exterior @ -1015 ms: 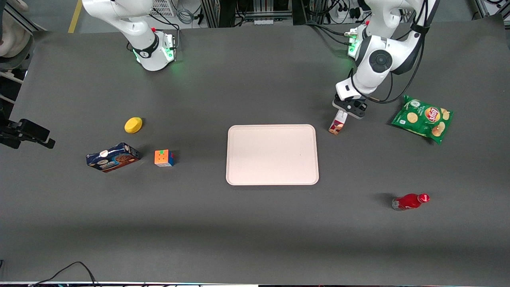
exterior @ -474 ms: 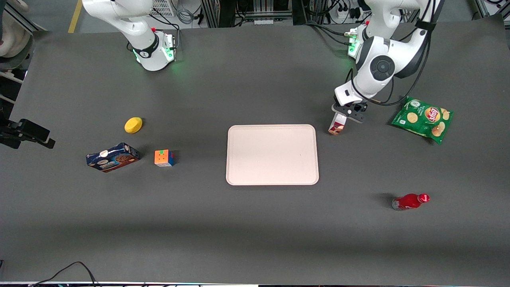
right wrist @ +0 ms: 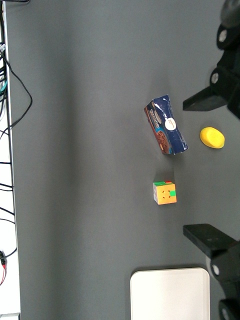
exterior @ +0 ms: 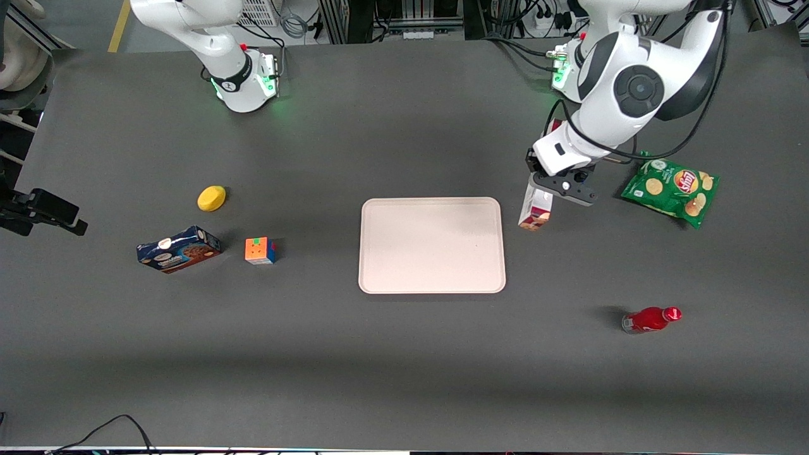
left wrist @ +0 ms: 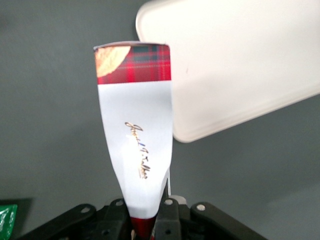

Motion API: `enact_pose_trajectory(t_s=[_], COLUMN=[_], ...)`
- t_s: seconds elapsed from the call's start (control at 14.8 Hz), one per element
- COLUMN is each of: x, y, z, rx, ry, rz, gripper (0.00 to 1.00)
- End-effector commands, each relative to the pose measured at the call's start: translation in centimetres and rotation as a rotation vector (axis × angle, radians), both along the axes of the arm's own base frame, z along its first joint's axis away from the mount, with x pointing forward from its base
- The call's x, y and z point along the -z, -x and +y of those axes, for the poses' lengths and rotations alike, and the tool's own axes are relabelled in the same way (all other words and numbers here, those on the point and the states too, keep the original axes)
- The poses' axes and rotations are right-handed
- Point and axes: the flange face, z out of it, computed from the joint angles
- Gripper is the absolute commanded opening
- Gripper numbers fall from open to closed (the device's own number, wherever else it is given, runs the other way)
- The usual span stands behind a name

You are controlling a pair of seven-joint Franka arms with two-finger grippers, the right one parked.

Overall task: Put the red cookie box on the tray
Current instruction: 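Lift the cookie box and carry it over the white tray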

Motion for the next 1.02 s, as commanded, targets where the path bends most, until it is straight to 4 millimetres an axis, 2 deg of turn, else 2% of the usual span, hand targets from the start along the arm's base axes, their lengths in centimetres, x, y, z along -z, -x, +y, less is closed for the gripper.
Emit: enact_pose_trajectory(t_s=[0.0,0.2,0.34,0.54,0.68,0.95], x=[-2.6,-2.5,-1.0,3.0,5.6,10.6], y=[-4.6,-7.5,-8.9,-9.1,-9.4,-8.4], z=[-2.4,-5.3,-7.8,-11.0,-11.7,-13.9], rx=[-0.096,-0.154,-0.191,-0.22,-0.215,-0.227], ry=[0.039,0.061,0.036,-0.056,-0.096,-0.132], rz=[0.003,0.002,0.008,-0.014,-0.051,-0.081], gripper=[0.0,0.0,0.0,0.0,0.0,0.0])
